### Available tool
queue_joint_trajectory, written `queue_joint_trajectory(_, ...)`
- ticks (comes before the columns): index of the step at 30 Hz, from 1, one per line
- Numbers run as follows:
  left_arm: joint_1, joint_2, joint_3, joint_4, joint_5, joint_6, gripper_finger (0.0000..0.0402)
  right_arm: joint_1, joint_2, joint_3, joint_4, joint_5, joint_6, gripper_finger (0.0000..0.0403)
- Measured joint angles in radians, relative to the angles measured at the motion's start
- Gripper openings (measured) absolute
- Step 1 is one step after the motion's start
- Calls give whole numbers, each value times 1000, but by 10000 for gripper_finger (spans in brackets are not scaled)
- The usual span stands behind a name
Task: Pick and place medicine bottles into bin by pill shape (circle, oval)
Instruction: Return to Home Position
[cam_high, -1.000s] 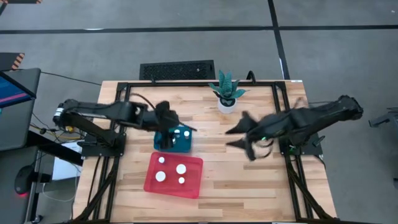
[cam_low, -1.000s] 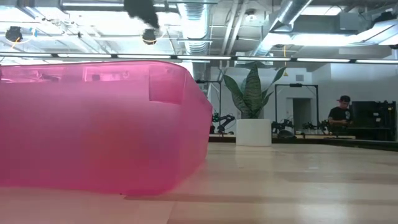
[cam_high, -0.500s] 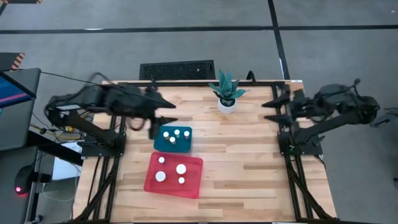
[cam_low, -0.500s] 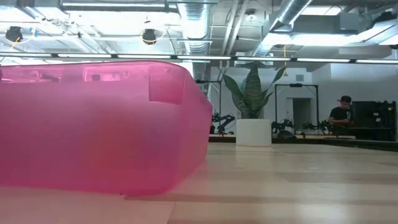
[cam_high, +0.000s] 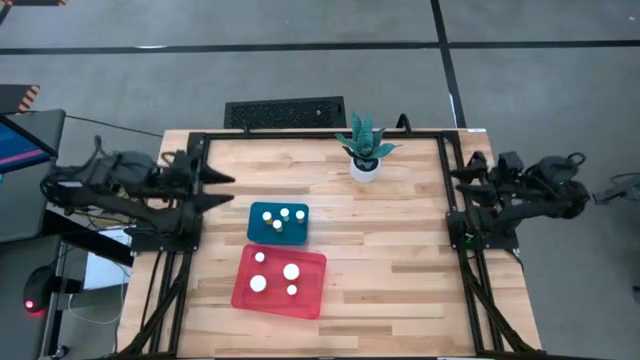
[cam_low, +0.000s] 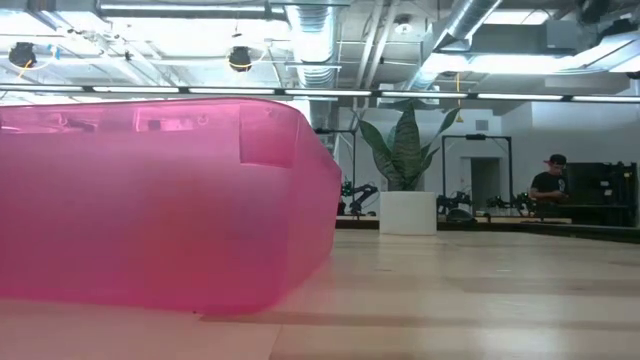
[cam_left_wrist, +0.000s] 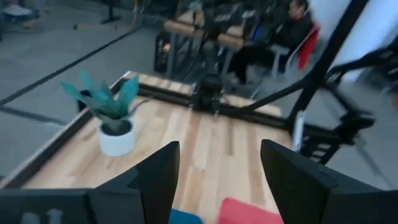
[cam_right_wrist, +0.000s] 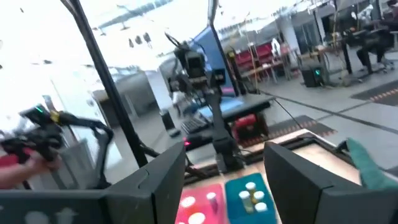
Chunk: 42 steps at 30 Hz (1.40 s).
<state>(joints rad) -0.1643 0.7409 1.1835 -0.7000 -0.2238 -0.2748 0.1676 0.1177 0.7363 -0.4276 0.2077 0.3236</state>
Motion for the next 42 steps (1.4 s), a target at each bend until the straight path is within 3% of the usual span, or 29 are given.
queue_joint_trajectory(3,-15,-132,-192,122,2,-47,217,0,-111,-117,29,0,48,224)
queue_joint_trajectory(11,-32,-445,-611,298,-24,-178,217,0,-84,-243,62,52,99,224)
queue_joint_trajectory(19,-32,-725,-869,384,-47,-178,217,-15,-113,-348,182,61,64,224)
queue_joint_trajectory(32,-33,-740,-975,477,10,-14,217,-15,-115,-703,673,-1,-14,224)
queue_joint_trajectory(42,-33,-739,-1145,683,44,-38,217,-11,-93,-727,663,-1,-87,224)
